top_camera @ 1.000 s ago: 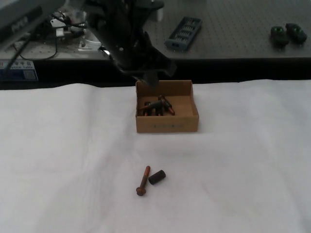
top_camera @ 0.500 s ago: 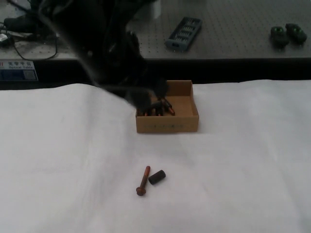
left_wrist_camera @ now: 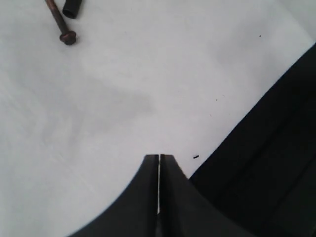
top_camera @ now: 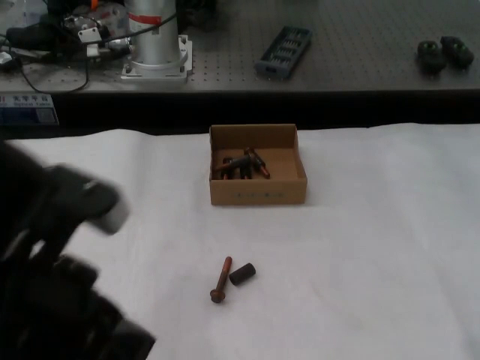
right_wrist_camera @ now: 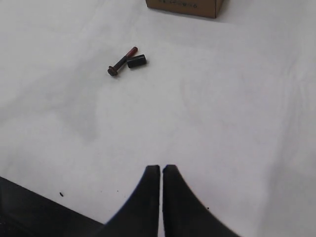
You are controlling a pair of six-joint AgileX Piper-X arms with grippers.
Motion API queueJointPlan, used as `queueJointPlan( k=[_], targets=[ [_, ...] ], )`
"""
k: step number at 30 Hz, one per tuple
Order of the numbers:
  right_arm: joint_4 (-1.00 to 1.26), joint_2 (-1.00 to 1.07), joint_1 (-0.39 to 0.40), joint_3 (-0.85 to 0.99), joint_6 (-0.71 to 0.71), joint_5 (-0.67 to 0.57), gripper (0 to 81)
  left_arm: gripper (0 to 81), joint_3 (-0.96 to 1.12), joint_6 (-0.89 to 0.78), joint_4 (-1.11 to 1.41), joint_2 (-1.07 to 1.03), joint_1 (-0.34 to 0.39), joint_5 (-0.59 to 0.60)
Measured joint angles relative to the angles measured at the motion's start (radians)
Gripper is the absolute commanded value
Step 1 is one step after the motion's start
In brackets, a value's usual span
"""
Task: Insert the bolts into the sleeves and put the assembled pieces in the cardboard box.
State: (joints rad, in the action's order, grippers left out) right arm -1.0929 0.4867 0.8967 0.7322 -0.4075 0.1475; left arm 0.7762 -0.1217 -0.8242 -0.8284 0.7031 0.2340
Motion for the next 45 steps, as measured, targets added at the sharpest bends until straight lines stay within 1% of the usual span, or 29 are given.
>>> queueJointPlan(
  k=[4,7,8,9,12,16,18,19,20,22,23,24,25,26,27,29,30,31,33,35,38,40,42,45],
  targets=[
    [-0.001,0.0,0.0,0.0,0.0,0.0,1.9,0.7,-0.044,-0.018,0.02,0.142,0.0,-0.063],
    [0.042,0.0,0.0,0.0,-0.002,-0.006,1.9,0.7,-0.046,-0.018,0.021,0.182,0.0,-0.09],
    [0.061,0.005,0.0,0.0,0.011,-0.033,1.9,0.7,-0.046,-0.018,0.021,0.199,0.0,-0.101],
    [0.061,0.006,0.0,0.0,0.014,-0.033,1.9,0.7,-0.048,-0.018,0.021,0.213,0.0,-0.105],
    [0.115,0.047,0.0,0.0,0.081,-0.089,1.9,0.7,-0.048,-0.018,0.023,0.237,0.0,-0.112],
    [0.213,0.208,0.0,0.0,0.219,-0.164,0.1,0.7,-0.048,-0.018,0.025,0.247,0.0,-0.115],
    [0.284,0.31,0.0,0.0,0.307,-0.199,4.4,0.7,-0.048,-0.018,0.025,0.247,0.0,-0.115],
    [0.324,0.355,0.0,0.0,0.354,-0.214,8.5,0.7,-0.048,-0.018,0.025,0.247,0.0,-0.115],
    [0.324,0.366,0.0,0.0,0.354,-0.214,13.5,0.7,-0.048,-0.019,0.027,0.247,0.0,-0.115],
    [0.415,0.467,0.0,0.0,0.461,-0.233,24.3,0.7,-0.048,-0.019,0.028,0.247,0.0,-0.113],
    [0.415,0.476,0.0,0.0,0.461,-0.233,30.3,0.7,-0.048,-0.019,0.028,0.247,0.0,-0.112],
    [0.453,0.51,0.0,0.0,0.507,-0.236,35.0,0.7,-0.048,-0.019,0.028,0.247,0.0,-0.112],
    [0.502,0.558,0.0,0.0,0.565,-0.238,37.0,0.7,-0.048,-0.02,0.028,0.247,0.0,-0.112],
    [0.552,0.605,0.0,0.0,0.628,-0.237,36.5,0.7,-0.048,-0.02,0.028,0.247,0.0,-0.112],
    [0.593,0.691,0.0,0.0,0.68,-0.233,34.4,0.7,-0.048,-0.022,0.028,0.247,0.0,-0.112],
    [0.672,0.801,-0.003,0.0,0.815,-0.217,26.7,0.7,-0.048,-0.024,0.028,0.247,0.0,-0.112],
    [0.717,0.834,-0.006,0.0,0.951,-0.207,22.8,0.7,-0.048,-0.025,0.028,0.247,0.0,-0.112],
    [0.73,0.866,-0.011,0.0,1.015,-0.203,19.5,0.7,-0.048,-0.025,0.028,0.247,0.0,-0.112],
    [0.744,0.919,-0.024,0.005,1.124,-0.183,17.1,0.7,-0.048,-0.025,0.028,0.247,0.0,-0.112],
    [0.761,0.948,-0.034,0.014,1.23,-0.147,17.1,0.7,-0.048,-0.025,0.03,0.247,0.0,-0.112],
    [0.804,1.02,-0.064,0.037,1.342,-0.114,17.1,0.7,-0.048,-0.025,0.032,0.247,0.0,-0.112],
    [0.837,1.064,-0.09,0.056,1.392,-0.103,17.1,0.7,-0.048,-0.021,0.032,0.247,0.0,-0.112],
    [0.886,1.084,-0.103,0.088,1.434,-0.099,17.2,0.7,-0.048,-0.017,0.034,0.247,0.0,-0.112],
    [0.914,1.108,-0.113,0.131,1.448,-0.123,17.2,0.7,-0.048,-0.003,0.036,0.247,0.0,-0.112]
  ],
)
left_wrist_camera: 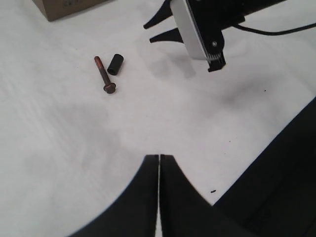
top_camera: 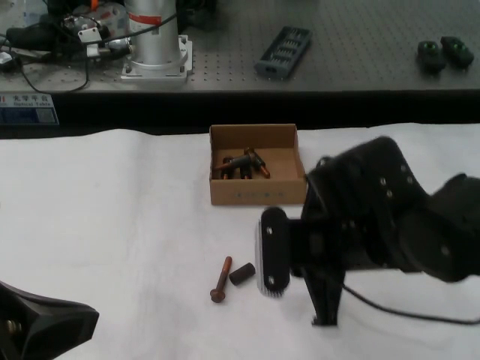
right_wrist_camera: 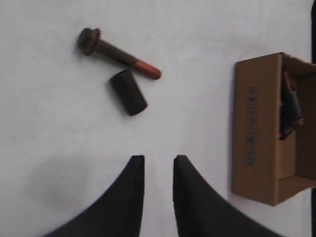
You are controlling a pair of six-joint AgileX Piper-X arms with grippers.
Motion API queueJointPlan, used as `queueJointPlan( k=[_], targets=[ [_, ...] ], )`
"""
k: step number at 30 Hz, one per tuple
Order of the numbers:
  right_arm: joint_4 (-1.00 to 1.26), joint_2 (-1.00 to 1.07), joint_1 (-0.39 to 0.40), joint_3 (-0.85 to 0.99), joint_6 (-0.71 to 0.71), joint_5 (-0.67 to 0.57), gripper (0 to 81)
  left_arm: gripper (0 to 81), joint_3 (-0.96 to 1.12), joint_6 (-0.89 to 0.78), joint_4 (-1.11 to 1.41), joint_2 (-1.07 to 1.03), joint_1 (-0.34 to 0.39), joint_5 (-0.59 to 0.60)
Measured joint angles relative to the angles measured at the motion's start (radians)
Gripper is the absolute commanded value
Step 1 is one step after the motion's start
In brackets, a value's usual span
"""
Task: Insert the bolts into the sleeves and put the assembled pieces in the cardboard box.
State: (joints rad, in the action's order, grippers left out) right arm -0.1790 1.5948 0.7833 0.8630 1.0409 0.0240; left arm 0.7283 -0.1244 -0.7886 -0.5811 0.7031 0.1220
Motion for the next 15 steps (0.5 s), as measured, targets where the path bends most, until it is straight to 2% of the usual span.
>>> queueJointPlan(
  k=[5,12,15],
  targets=[
    [0.011,0.03,0.0,0.029,0.034,-0.079,17.2,0.7,0.0,0.015,0.0,0.0,0.0,0.0],
    [0.023,0.104,0.0,0.031,0.12,-0.095,17.3,0.7,0.0,0.019,0.0,0.0,0.0,0.0],
    [0.028,0.117,0.0,0.031,0.143,-0.096,23.4,0.7,0.0,0.026,0.0,0.0,0.0,0.0]
  ],
)
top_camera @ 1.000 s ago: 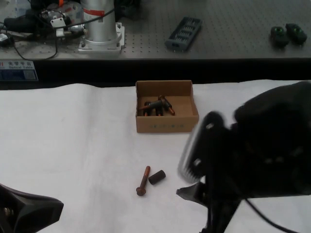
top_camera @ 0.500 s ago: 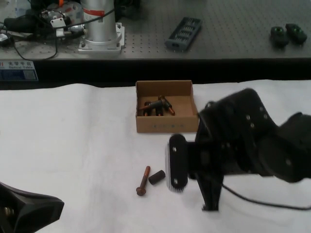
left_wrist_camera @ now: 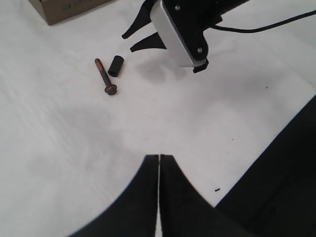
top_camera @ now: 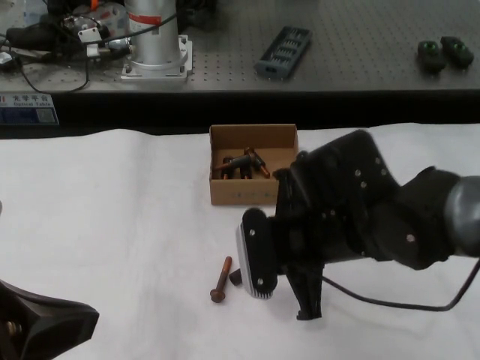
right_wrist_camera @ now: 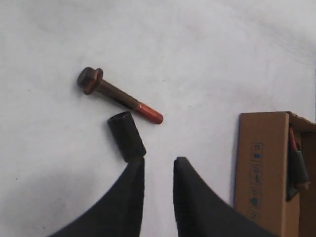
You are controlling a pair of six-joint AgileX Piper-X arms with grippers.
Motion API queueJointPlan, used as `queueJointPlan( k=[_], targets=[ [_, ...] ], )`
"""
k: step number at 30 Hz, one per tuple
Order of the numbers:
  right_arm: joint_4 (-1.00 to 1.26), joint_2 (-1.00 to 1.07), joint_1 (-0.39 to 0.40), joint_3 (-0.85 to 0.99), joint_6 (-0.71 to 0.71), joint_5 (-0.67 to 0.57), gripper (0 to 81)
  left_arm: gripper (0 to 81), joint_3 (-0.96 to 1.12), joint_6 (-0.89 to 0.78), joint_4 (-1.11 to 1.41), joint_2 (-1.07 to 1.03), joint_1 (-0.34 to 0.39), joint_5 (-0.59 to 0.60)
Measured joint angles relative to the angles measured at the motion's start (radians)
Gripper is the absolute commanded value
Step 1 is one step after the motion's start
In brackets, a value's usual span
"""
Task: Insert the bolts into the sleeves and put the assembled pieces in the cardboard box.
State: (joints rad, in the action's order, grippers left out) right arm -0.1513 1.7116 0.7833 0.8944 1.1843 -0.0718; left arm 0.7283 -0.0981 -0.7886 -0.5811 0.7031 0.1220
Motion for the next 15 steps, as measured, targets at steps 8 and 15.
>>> queueJointPlan(
  k=[8,15],
  targets=[
    [0.062,0.048,0.0,0.0,0.026,0.002,32.1,0.7,0.0,0.034,0.0,0.0,0.0,0.0],
    [0.082,0.05,0.0,0.008,0.056,-0.015,32.2,0.7,0.0,0.059,0.0,0.0,0.0,0.0]
  ],
)
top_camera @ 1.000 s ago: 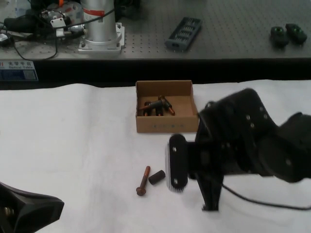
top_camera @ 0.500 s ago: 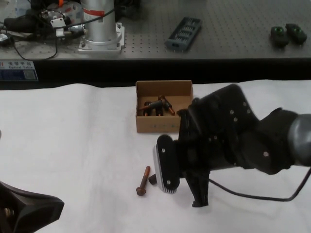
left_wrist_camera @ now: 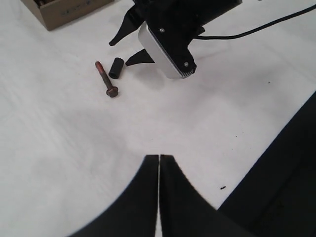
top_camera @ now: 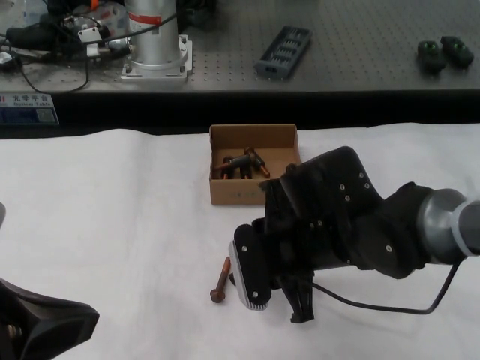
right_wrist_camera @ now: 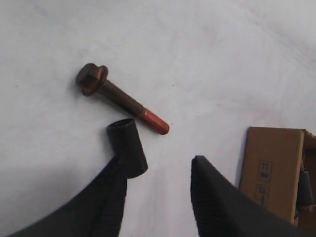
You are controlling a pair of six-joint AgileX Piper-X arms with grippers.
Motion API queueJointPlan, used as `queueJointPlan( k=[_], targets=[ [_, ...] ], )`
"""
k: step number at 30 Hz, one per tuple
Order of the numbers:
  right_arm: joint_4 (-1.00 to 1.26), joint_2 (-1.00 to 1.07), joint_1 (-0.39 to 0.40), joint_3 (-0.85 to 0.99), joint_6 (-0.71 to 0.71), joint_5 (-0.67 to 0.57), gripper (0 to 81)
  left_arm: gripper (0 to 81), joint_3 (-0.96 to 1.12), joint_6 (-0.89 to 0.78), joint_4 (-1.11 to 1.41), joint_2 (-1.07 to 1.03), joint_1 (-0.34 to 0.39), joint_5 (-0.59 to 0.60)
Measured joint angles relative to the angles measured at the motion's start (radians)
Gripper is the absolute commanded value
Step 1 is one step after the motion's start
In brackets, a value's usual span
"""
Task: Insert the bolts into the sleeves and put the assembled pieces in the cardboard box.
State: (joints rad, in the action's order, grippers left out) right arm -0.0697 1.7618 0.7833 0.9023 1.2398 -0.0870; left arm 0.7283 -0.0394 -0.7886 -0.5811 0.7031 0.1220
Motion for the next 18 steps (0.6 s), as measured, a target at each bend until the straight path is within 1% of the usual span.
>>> queueJointPlan(
  k=[7,11,18],
  targets=[
    [-0.015,0.003,-0.008,0.051,0.01,-0.07,31.7,0.7,0.0,0.013,0.0,0.0,0.0,0.0],
    [-0.04,0.01,-0.013,0.083,0.01,-0.108,27.3,0.7,0.0,0.013,0.0,0.0,0.0,0.0],
    [-0.099,0.061,-0.053,0.172,-0.019,-0.141,26.8,0.7,0.0,0.013,0.011,0.0,0.0,0.0]
  ],
)
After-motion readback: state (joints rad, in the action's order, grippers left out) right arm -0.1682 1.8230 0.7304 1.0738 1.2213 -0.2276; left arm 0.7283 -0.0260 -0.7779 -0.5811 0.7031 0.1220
